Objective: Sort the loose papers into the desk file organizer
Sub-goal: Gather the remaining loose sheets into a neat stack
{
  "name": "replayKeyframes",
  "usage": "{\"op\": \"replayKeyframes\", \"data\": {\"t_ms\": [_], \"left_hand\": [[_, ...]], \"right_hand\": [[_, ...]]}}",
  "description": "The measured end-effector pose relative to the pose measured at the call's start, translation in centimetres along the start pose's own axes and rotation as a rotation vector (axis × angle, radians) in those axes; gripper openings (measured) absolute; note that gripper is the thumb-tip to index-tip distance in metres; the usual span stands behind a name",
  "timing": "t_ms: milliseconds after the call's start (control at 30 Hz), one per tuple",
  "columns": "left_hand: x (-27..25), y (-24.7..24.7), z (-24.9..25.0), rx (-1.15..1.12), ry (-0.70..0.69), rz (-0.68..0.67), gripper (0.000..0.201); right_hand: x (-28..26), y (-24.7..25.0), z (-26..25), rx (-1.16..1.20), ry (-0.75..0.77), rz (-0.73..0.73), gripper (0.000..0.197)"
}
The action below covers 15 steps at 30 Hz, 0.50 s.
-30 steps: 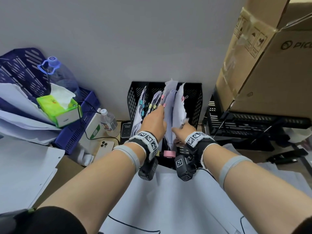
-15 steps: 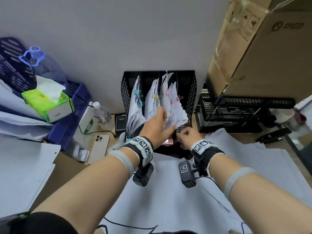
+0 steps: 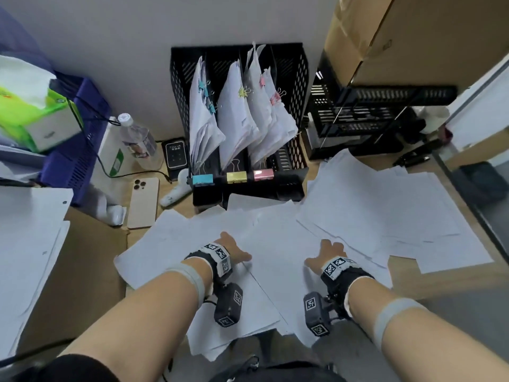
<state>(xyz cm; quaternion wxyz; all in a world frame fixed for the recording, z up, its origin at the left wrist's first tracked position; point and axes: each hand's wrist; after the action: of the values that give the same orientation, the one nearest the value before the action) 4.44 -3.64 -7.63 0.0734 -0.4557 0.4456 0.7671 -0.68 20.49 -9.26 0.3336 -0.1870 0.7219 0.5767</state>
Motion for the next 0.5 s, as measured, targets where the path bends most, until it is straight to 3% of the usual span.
{"op": "replayKeyframes", "data": {"t_ms": [167,267,367,500], "left_hand": [[-0.3,-3.4,-1.3,-0.328,-0.046,-0.048,0.061],[-1.2,-4.2,-1.4,-0.439,-0.107,0.044,0.016],[-1.9,-4.2,-2.4,-0.584,-0.081,0.201,0.021],[-2.7,-3.6,-5.5,-0.796,0.065,0.419,0.029]], "right_hand": [[-1.7,-2.2,-0.4,-0.144,0.023,0.038,0.072],[-2.1,-2.8,-0.9,-0.034,0.1,0.021,0.07],[-2.3,-3.6,-1.3,0.175,0.183,-0.069,0.056],[-2.5,-4.5,-2.9,0.192,0.368,-0.089,0.013]]}}
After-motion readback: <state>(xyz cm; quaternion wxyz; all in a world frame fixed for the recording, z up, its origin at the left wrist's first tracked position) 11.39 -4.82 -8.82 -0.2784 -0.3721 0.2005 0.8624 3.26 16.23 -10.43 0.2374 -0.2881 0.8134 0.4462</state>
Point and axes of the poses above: each hand's wrist, its own x-axis towards the middle knuckle, its own y-axis out of the back of the hand, z = x × y, and after that the axes turned 7 degrees about x, right-handed
